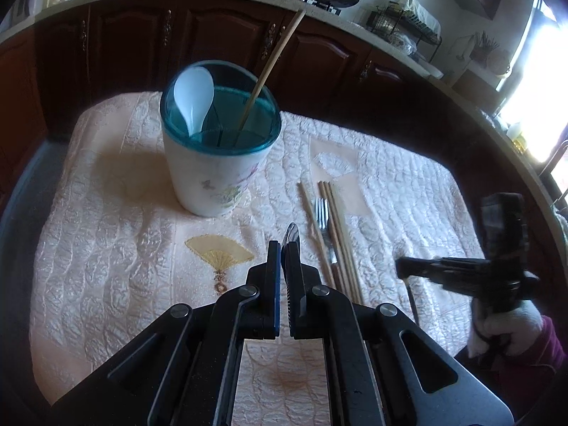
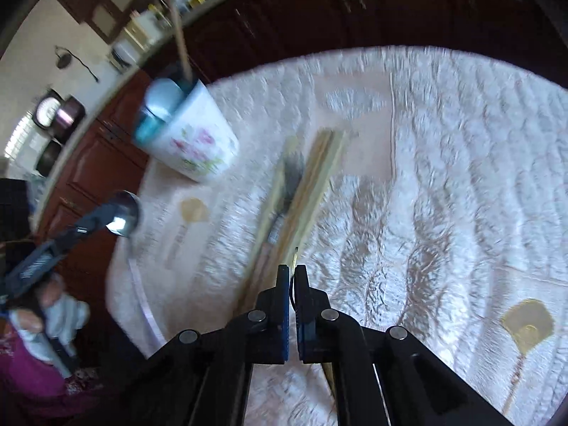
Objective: Organize utensils
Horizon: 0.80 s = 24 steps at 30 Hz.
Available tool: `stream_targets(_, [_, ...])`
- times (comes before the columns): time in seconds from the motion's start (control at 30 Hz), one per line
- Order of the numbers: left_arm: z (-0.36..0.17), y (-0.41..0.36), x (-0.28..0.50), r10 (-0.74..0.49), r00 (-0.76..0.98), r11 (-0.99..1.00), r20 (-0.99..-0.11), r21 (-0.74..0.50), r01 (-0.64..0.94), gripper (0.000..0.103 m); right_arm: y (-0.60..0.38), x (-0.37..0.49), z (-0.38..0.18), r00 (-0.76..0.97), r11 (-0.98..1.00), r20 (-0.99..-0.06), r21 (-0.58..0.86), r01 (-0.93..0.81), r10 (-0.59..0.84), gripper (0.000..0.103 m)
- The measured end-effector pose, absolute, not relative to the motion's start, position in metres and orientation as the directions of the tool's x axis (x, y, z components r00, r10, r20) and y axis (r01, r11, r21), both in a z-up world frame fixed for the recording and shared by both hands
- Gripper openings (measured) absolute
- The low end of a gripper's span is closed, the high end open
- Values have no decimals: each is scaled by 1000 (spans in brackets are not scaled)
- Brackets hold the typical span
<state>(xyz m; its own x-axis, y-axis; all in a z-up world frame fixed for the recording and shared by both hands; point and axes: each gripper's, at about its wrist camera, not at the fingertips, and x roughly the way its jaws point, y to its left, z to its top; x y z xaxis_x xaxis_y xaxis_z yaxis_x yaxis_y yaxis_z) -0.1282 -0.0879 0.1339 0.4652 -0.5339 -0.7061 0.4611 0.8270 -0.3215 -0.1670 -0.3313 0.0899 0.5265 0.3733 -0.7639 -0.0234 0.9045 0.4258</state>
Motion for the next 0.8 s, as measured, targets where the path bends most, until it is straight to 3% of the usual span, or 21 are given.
stream_targets(0.17, [156,-82,-130,-551,493,820,-674,-328,469,1,-337,-179,124,596,878,-687,474,-66,416,1])
stream_targets(0.3, [168,-75,-128,-550,517,824,-656,-326,463,1,-332,-177,133,608,887,-683,455,-79,404,1])
stream_targets(0.43, [173,-69,-128,-545,529,829,-650,-327,454,1,-324,-168,117,547,904,-739,420,-83,394,3])
stream_targets(0.57, [169,-66,-131,-541,526,832,-656,-327,449,1,-307,-166,92,485,946,-814,303,-113,319,23])
stream_targets(0.8, [165,-65,-132,-535,520,836,-665,-332,436,1,-298,-147,43,386,961,-880,242,-136,276,24])
